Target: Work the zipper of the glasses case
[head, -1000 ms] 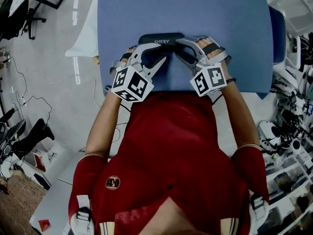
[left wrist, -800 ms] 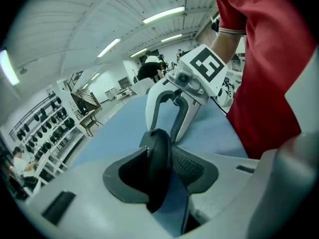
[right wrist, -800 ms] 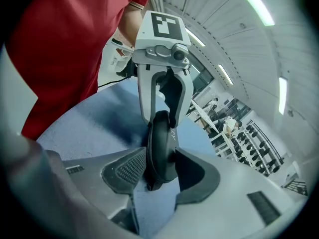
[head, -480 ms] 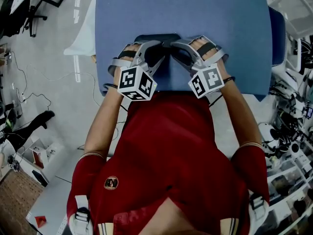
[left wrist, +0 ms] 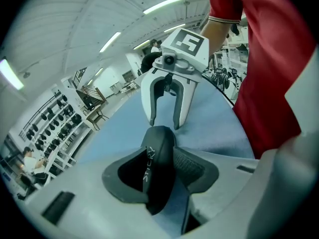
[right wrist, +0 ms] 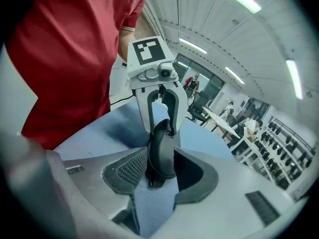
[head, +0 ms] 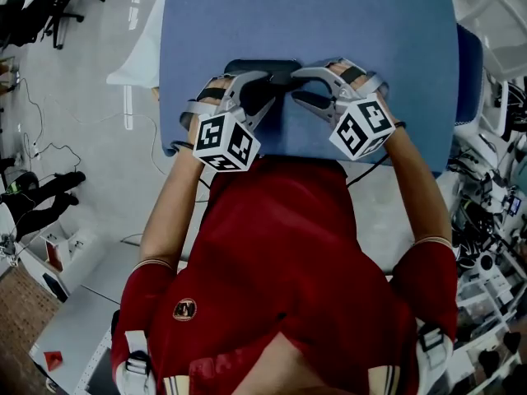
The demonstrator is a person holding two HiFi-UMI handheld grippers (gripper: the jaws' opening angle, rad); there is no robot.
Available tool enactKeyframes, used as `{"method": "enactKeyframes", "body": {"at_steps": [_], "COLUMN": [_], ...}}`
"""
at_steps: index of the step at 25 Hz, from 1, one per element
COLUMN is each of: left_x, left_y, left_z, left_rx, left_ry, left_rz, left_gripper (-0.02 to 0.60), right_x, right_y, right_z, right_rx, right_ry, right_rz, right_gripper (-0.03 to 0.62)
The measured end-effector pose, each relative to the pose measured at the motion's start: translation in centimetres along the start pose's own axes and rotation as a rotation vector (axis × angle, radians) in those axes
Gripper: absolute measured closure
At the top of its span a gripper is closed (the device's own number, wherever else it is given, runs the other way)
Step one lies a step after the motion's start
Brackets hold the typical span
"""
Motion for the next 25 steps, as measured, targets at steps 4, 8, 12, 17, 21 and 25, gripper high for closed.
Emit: {"method": "enactKeyframes", "body": {"at_steps": [4,8,12,17,21,25], "left_x": [0.1,0.2,0.5,0.4,0.4,0.3], "left_y": [-0.1,-0.2,-0.2,-0.1,-0.2,-0.1], "left_z": [-0.1,-0.2,0.1,0.1,0.3,0.3], "left_rx": [0.008,0.009,0.008,0.006,0.006,0.002], "left_ry": [0.022,0.036,0.047,0.061,0.069,0.080], "left_rz": [-0.001,-0.002,-0.001,-0.001,0.003,0.009], "left_gripper": [0.433,0.433,0.434,0.434,0.433,0.434], "right_x": [1.6,3.5,5.0,6.6,6.8,7.0], "right_y": [1.5,2.4,2.0,0.8,-0.6,-2.0], "right_z": [1.2,2.5,3.8,4.8,5.3,5.7], "right_rx": [0.038,0.052,0.035,0.013,0.023,0.030], "right_ry": [-0.042,-0.064,-0.040,0.036,0.094,0.158], "right_rz": [-0.082,-0.157,-0.246,-0.374,-0.480,-0.588], "right_gripper": [0.454,0.485,0.494,0.496,0.499,0.502]}}
Point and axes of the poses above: the fingertips, and each gripper's own axes: y backward along the fingers, x to its right, z out of its underside, the point moved 7 cm from there along y, backward along the fingers, and after that the axes turned 9 degrees about x, right-handed, at the moved point
